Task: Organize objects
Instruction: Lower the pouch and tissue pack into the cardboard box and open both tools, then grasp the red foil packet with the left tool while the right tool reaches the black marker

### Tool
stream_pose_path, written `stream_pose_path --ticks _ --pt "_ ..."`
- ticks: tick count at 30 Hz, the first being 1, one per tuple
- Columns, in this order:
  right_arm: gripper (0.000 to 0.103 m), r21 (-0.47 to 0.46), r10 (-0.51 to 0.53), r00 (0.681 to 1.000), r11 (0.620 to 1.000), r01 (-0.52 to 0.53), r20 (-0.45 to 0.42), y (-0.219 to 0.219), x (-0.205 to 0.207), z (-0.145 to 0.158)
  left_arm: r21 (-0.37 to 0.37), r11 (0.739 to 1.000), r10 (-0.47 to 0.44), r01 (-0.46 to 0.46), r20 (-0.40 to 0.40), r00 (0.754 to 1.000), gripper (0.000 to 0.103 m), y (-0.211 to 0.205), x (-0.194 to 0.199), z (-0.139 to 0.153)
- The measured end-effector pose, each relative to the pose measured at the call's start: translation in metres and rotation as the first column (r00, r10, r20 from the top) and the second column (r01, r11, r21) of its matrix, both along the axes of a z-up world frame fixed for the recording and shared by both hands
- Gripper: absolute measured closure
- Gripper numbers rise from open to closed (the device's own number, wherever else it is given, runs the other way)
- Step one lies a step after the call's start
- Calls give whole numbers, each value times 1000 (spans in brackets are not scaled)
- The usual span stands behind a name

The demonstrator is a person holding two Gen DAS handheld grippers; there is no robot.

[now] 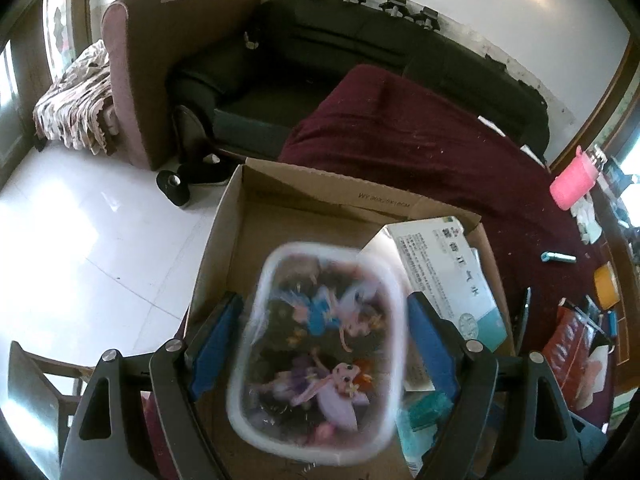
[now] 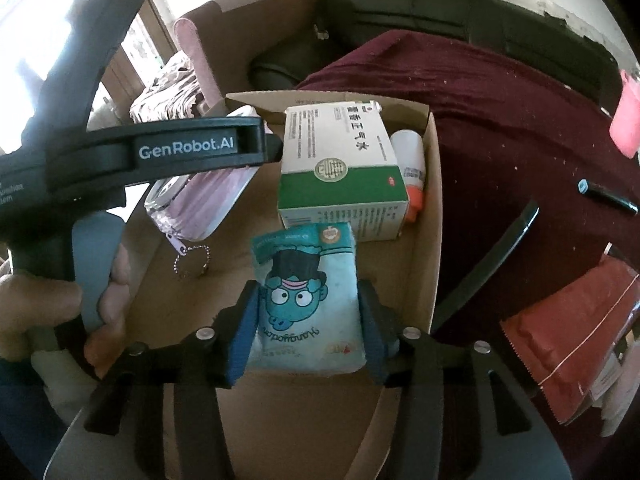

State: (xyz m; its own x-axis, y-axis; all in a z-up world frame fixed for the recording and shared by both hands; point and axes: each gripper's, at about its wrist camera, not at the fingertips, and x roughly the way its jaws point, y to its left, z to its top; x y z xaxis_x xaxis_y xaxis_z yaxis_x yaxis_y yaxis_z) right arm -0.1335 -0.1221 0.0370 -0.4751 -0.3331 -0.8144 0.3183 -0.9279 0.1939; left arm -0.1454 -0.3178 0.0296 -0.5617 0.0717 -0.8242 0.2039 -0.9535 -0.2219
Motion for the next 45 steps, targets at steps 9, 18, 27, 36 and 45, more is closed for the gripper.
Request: stream_pose_path --ticks 9,18,27,36,45 --pt "53 -85 21 1000 996 -22 -21 13 17 17 27 1000 -15 16 -63 998 23 7 17 25" --pt "53 -192 -63 997 980 54 -39 85 56 37 -2 985 -171 173 -139 975 23 70 44 50" --pt "53 -281 -260 961 933 225 -92 213 85 62 1 903 -428 430 -85 900 23 176 40 46" --pt "47 -376 -449 893 834 405 -35 328 88 38 37 838 -544 544 -10 839 24 247 -1 22" --pt "47 -428 -474 880 787 443 40 366 85 3 124 782 -621 610 72 781 22 276 -53 -7"
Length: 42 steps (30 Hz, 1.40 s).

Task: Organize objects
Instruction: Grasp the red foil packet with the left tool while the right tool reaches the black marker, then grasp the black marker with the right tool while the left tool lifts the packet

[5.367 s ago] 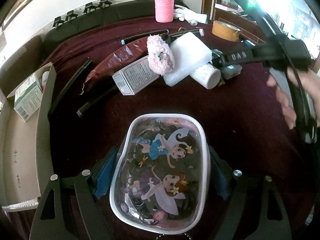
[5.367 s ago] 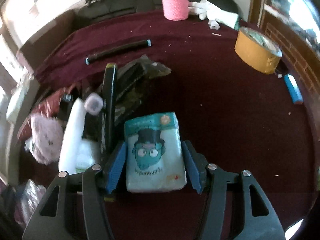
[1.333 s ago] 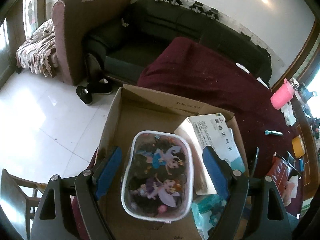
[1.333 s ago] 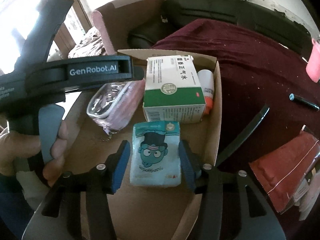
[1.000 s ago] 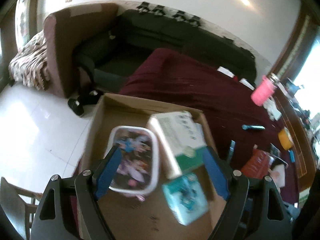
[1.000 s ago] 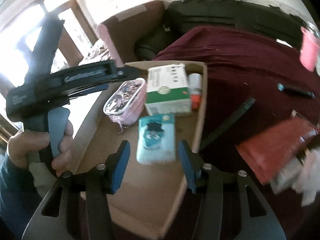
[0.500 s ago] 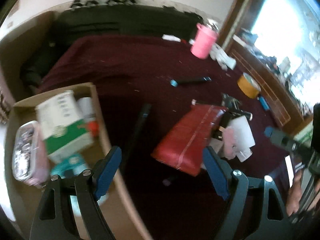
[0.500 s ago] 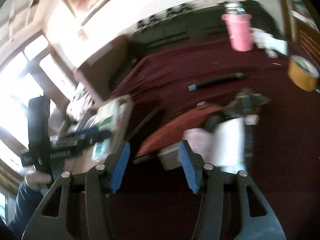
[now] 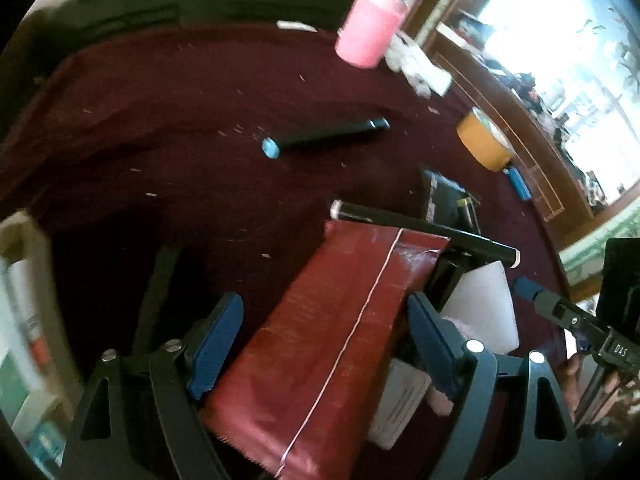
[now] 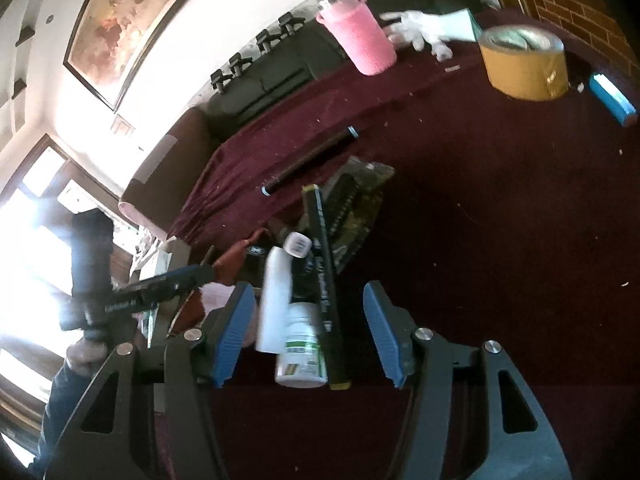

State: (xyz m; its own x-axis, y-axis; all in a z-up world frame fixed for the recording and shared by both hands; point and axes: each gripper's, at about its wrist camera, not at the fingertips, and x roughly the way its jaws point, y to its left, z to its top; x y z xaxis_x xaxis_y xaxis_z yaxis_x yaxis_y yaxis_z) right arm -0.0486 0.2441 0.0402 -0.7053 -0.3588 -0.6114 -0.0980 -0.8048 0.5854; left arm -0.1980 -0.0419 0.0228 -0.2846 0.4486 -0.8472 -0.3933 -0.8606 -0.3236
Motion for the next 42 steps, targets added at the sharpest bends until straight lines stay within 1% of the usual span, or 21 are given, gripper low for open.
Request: stream_pose_path --ticks 2,4,6,7,8,9,13,14,18,20,23,24,25,26,28,30,32,34,36,39,42 --pt "47 -9 -6 1000 1000 6 -2 5 0 -1 -35 999 -16 17 18 1000 13 7 -2 -9" --pt "47 -16 -15 1000 1000 15 -7 8 2 0 -61 998 -26 24 -28 999 14 13 3 -10" --pt "47 -21 -24 1000 999 24 -10 11 3 0 -96 995 -15 9 -58 998 21 16 13 -9" --pt "47 -20 -26 1000 999 26 -8 11 4 -1 -127 992 -21 11 -75 997 32 19 20 -8" --pt "47 -17 -30 1000 999 30 -6 12 4 -1 -145 989 -20 8 -86 996 38 21 24 -8" --pt "47 -13 -36 999 999 36 -3 13 4 -1 -153 988 -5 -10 -92 996 40 19 33 -7" --pt "47 8 -52 999 999 52 12 16 3 -3 -154 983 80 -95 -101 992 48 4 75 0" --pt "47 22 -62 998 998 61 21 17 3 -4 -162 979 106 -124 -114 988 49 -2 93 1" --pt "47 91 -67 995 994 61 70 15 -2 -12 -123 979 147 -161 -118 982 50 -20 150 -3" --pt "51 118 -56 995 992 46 85 11 -6 -16 -107 979 158 -173 -136 978 50 -24 179 -3" --pt "52 208 -42 996 978 24 80 -2 -12 -16 -101 977 169 -187 -166 972 50 -17 201 -3" --pt "53 242 -35 996 970 14 82 -9 -16 -16 -105 975 177 -197 -174 969 50 -15 205 -3" --pt "59 267 -34 996 964 10 87 -12 -19 -17 -101 973 186 -206 -180 966 50 -13 207 -4" --pt "69 310 -43 993 951 9 105 -17 -22 -20 -104 972 188 -209 -184 965 49 -10 207 -5" --pt "72 337 -48 991 941 2 127 -20 -26 -24 -118 970 188 -212 -186 964 49 -7 205 -6" --pt "75 387 -45 992 922 -5 121 -24 -28 -24 -141 967 186 -214 -189 964 49 -3 203 -9" --pt "83 469 -39 991 883 -24 124 -32 -31 -27 -154 962 196 -226 -189 962 49 2 200 -12" --pt "89 558 -32 991 829 -45 127 -43 -32 -29 -165 959 194 -230 -207 959 49 7 196 -14" --pt "91 560 -30 990 827 -52 136 -43 -29 -27 -151 960 203 -238 -212 956 50 6 194 -15" --pt "91 536 -48 991 844 -29 129 -32 -18 -23 -118 961 224 -252 -207 952 54 1 194 -14" --pt "91 496 -81 993 868 28 86 -17 -6 -12 -87 959 247 -269 -207 947 55 -1 196 -9"
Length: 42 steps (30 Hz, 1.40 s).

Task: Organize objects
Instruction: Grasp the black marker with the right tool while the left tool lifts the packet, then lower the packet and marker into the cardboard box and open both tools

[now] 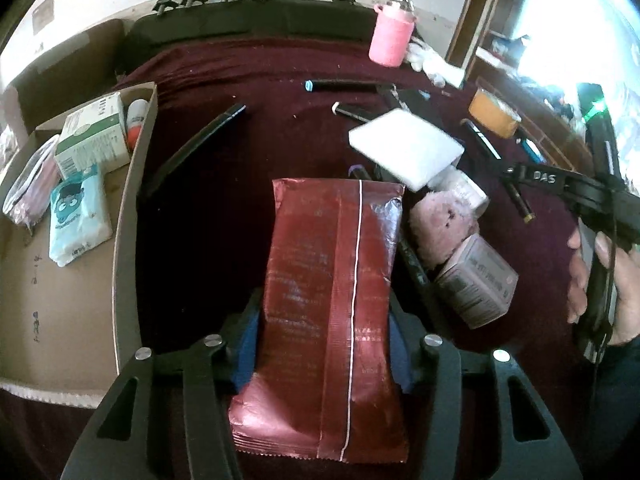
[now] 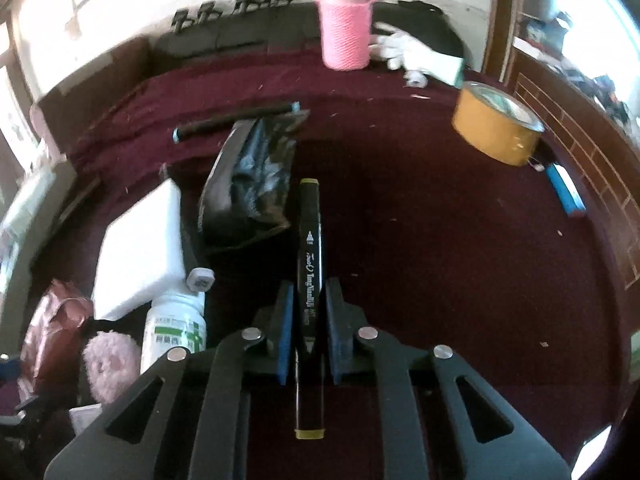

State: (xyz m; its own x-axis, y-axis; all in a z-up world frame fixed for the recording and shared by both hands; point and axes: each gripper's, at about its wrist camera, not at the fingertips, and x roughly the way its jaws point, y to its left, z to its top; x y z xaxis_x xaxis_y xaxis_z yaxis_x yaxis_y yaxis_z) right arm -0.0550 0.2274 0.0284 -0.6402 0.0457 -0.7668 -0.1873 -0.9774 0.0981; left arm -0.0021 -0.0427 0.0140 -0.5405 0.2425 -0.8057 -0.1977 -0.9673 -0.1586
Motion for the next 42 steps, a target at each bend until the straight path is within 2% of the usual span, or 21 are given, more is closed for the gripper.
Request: stream_pose_path --ticks 6,10,15,25,35,42 --pt "91 -59 -36 993 998 30 -115 9 14 27 30 1000 12 -10 -46 999 55 -2 10 18" --pt "91 -90 -4 988 996 -10 -154 0 16 34 45 999 26 -23 -77 997 55 -6 15 31" --pt "91 -146 81 976 983 -112 -204 -14 20 39 54 998 41 -35 -114 993 55 -12 23 45" --pt "91 -192 209 959 950 -246 -193 -68 31 40 93 993 92 -74 -212 973 55 -40 41 83" --pt "90 -213 348 916 897 -387 -201 -144 49 56 158 975 196 -158 -261 945 55 -108 54 99" --pt "90 -204 459 868 847 -492 -188 -207 52 63 203 931 349 -302 -264 899 55 -188 60 101"
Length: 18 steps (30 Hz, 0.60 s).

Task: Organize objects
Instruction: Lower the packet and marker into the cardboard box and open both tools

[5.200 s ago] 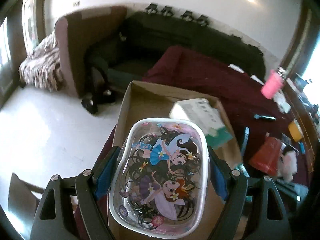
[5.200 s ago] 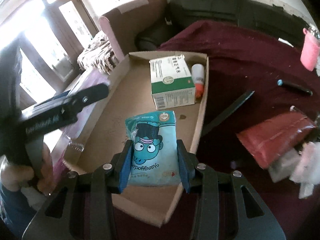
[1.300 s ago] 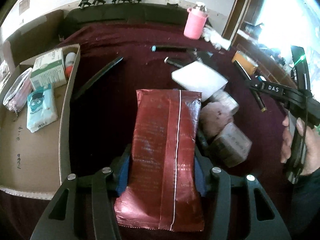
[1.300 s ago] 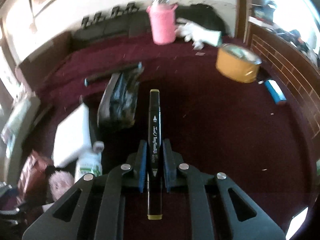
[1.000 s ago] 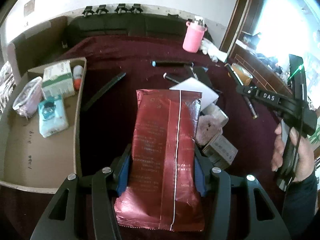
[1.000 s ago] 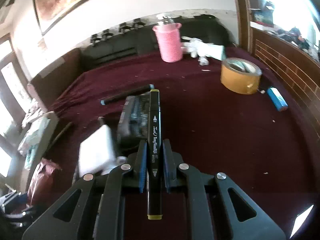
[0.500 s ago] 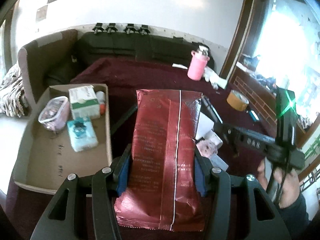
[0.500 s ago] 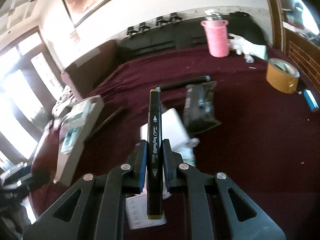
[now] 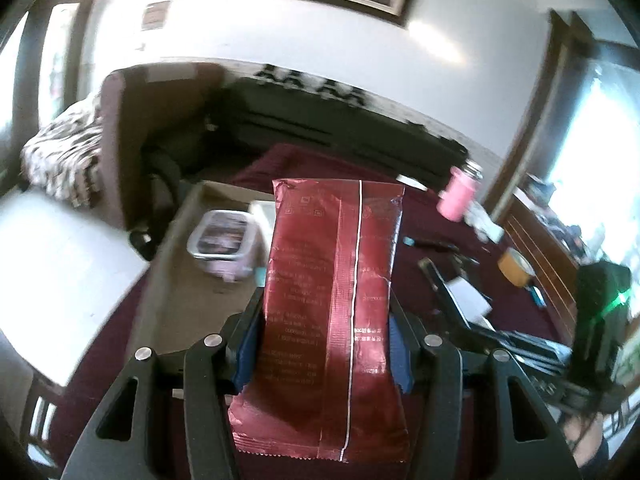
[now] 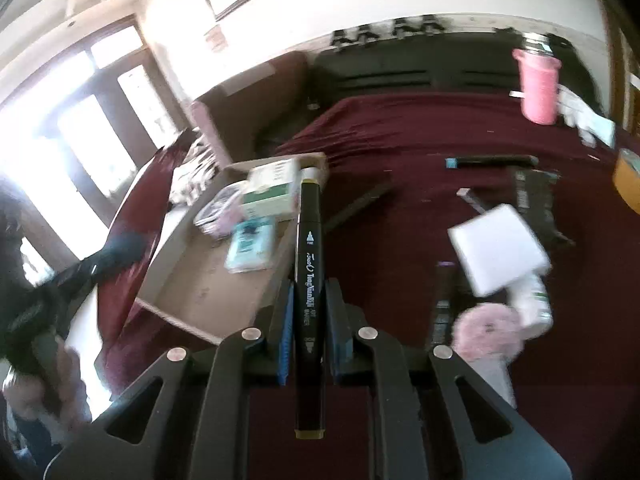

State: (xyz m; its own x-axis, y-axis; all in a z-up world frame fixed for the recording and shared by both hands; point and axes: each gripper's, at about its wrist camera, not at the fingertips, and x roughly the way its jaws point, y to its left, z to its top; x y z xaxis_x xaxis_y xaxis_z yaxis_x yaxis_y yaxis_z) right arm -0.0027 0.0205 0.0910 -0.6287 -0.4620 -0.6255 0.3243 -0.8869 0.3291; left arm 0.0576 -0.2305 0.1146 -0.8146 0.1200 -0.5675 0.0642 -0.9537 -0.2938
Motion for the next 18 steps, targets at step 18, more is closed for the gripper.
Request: stream_pose_path --ticks 18 --pt "90 -28 139 979 990 -136 147 -114 -54 -35 51 991 118 -127 147 982 55 -72 -38 -70"
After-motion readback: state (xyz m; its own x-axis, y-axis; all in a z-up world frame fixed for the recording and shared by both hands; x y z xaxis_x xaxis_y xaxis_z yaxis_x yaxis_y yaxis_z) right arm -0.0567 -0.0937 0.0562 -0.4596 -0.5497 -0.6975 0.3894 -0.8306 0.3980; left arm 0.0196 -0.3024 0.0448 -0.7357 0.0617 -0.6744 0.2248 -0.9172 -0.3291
